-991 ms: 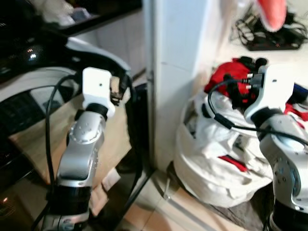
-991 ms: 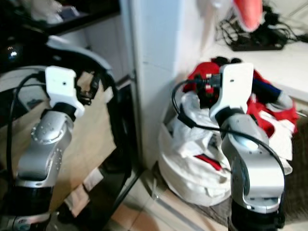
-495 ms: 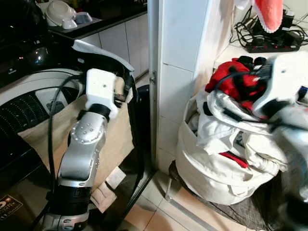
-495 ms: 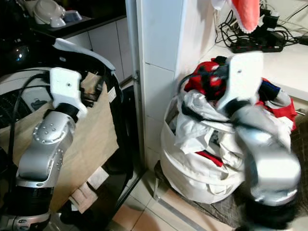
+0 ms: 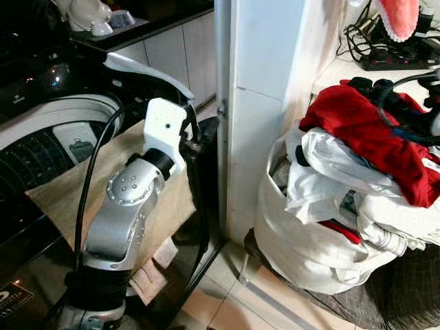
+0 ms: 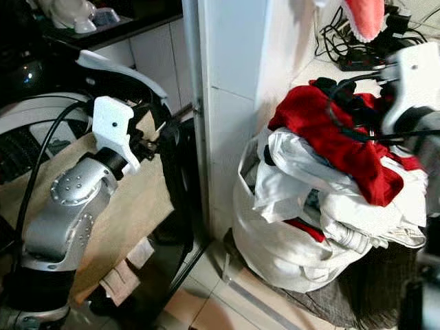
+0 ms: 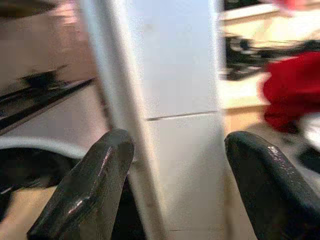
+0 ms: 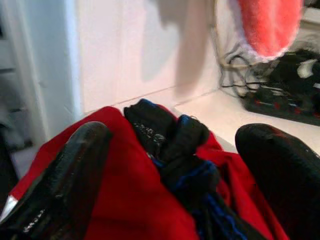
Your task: Clothes washing
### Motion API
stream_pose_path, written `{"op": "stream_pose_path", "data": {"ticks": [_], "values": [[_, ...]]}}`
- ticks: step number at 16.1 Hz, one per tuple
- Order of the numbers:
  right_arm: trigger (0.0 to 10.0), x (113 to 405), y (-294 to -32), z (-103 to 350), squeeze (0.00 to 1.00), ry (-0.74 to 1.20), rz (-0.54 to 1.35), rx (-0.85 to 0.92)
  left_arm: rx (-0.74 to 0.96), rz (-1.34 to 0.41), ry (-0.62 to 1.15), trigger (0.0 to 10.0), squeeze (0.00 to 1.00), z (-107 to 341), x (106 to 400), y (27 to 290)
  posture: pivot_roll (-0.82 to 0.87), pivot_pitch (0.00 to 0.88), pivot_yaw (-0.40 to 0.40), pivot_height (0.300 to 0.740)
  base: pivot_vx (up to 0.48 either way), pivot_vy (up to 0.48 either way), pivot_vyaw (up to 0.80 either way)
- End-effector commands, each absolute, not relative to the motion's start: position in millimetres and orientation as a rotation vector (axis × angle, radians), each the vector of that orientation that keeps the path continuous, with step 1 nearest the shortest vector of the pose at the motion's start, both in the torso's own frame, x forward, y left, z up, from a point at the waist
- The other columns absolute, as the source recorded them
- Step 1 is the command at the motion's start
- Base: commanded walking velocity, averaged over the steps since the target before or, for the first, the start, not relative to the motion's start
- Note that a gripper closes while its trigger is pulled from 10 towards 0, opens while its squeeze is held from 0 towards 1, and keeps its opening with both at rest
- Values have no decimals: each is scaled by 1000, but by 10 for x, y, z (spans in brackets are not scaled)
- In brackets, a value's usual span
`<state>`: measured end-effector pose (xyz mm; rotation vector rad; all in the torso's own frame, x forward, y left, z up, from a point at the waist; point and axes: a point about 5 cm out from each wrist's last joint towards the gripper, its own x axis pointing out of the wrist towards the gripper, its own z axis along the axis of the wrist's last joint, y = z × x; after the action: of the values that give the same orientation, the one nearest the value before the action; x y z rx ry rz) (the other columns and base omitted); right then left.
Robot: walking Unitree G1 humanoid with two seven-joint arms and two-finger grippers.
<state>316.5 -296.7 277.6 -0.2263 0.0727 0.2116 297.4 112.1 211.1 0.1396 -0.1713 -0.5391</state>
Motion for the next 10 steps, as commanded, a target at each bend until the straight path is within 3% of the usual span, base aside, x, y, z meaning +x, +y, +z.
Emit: {"op": "stream_pose_path", "data": {"ticks": [1,5,6,7,10], "values": [[10000,3191,-3078,2845,1000,58,227,-252,162,-619,-149,10000,0,2100,2907,1074,-119,0,45,740,0,0,0],[10000,3339,-3288,2680,1000,146,237,-289,182,-637,-132,10000,0,2091,2904,1074,-110,0,48,740,0,0,0],[10000,3386,-3323,2624,745,157,224,-289,189,-640,-126,10000,0,2091,2906,1083,-108,0,49,740,0,0,0],[10000,3429,-3354,2583,0,160,200,-256,190,-643,-122,10000,0,2097,2905,1090,-107,0,50,740,0,0,0],[10000,3506,-3356,2491,0,155,188,-228,193,-649,-112,10000,0,2098,2909,1092,-102,0,54,740,0,0,0]]}}
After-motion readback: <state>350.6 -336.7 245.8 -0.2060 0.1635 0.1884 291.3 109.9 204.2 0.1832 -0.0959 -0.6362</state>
